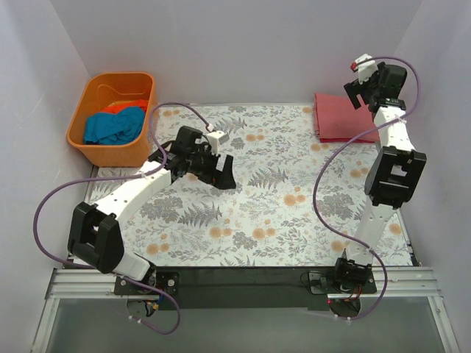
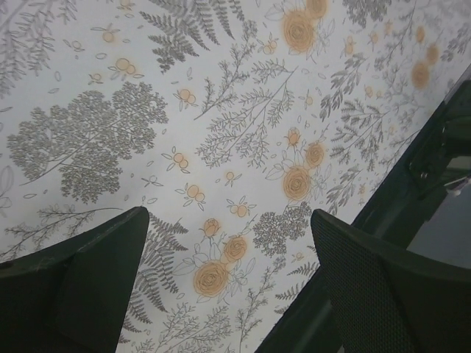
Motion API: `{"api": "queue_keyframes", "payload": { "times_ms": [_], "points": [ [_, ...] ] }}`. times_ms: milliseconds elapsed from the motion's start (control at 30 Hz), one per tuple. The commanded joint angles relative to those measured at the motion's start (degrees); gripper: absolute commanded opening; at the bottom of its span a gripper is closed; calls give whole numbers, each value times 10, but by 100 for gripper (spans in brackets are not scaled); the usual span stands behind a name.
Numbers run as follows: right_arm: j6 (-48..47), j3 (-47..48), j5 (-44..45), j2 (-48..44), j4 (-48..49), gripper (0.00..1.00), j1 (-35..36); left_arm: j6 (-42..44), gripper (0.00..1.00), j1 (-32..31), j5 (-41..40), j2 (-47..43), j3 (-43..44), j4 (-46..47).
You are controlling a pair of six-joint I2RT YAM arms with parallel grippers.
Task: Fold and stack the t-shirts
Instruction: Reset both grippers
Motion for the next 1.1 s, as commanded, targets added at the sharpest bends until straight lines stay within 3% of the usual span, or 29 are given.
{"api": "queue_keyframes", "payload": {
  "times_ms": [0,233,367,500,733,900,1067],
  "points": [
    [60,-17,-69,-118,-28,98,-1,-48,92,48,57,-17,49,-17],
    [151,-89,-164,-279,-213,98,6,-56,92,160,51,20,166,-101],
    [146,-218,-222,-382,-287,98,5,-23,92,196,25,13,172,-126],
    [119,-380,-287,-481,-326,98,15,30,92,196,-35,-35,117,-128],
    [107,-565,-226,-644,-335,98,67,65,92,196,-103,-133,-28,-111],
    [111,-603,-159,-703,-351,98,115,64,92,196,-98,-167,-91,-106],
    [133,-622,-162,-741,-351,98,115,36,92,196,-79,-181,-104,-108]
  ]
}}
